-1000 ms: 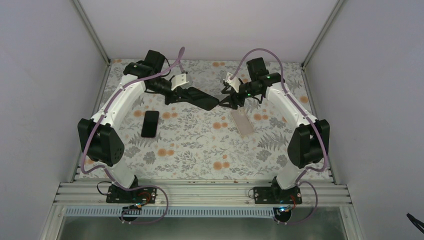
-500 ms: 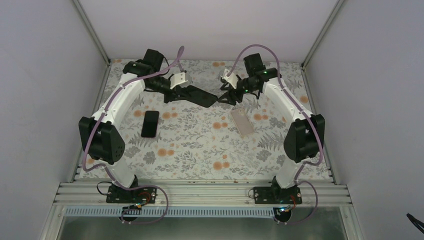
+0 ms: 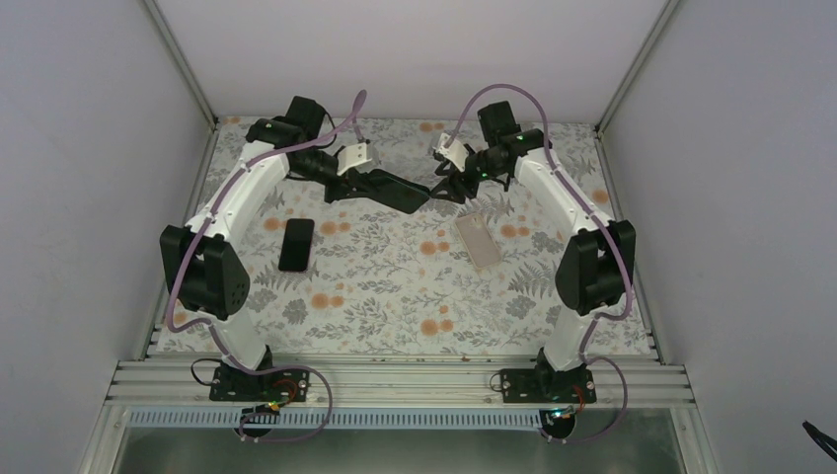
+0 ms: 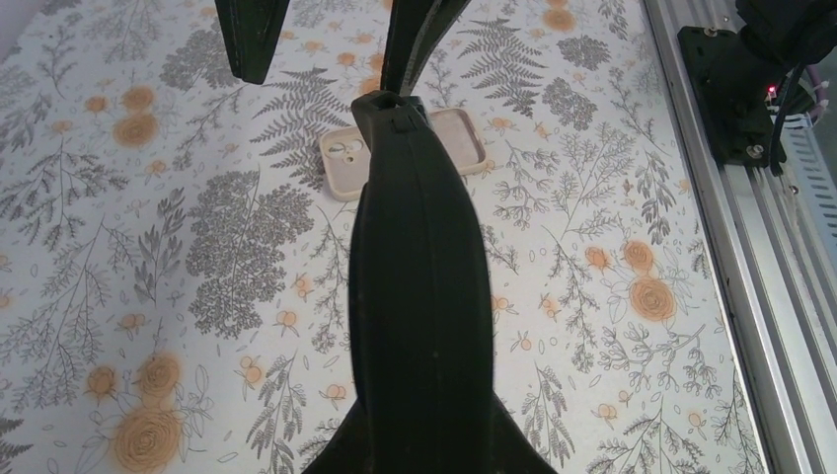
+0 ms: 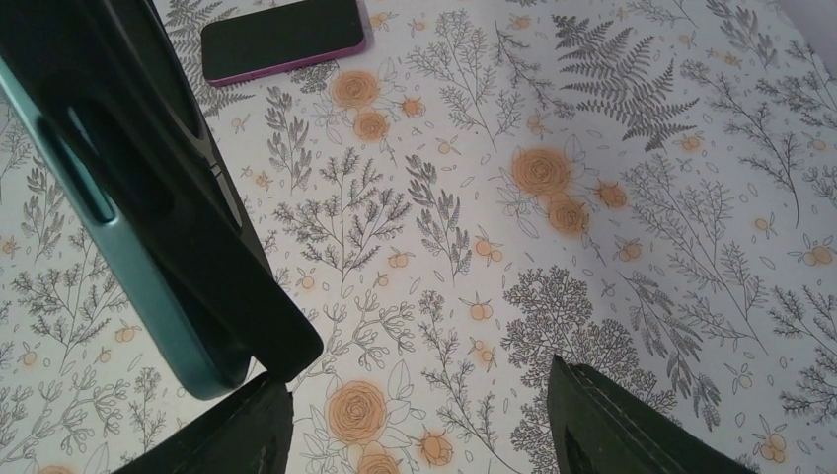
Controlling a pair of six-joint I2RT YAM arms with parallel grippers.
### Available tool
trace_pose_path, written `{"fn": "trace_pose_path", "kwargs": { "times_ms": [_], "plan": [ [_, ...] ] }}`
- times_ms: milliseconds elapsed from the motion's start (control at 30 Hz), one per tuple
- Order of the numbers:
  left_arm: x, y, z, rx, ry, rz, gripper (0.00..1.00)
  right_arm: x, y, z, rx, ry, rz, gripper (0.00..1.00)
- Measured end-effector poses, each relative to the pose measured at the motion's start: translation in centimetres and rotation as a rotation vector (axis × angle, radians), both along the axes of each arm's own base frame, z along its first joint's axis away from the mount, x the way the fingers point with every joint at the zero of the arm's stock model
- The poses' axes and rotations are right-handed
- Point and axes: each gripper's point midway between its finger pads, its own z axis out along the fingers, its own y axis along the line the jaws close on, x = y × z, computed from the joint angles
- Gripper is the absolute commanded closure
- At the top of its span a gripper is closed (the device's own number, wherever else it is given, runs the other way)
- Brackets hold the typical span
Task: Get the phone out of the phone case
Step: Remove the phone case from the phone.
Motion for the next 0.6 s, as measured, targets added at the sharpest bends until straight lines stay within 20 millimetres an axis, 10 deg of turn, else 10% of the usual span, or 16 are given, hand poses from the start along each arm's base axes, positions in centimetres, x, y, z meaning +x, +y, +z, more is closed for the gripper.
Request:
{"fn": "trace_pose_path", "kwargs": {
  "times_ms": [600],
  "plan": [
    [-1.7, -0.1, -1.1, 0.066, 0.097, -0.018, 0.98, -3.1, 5.8, 0.0, -0.033, 0.080, 0.196, 0.27]
  ]
}}
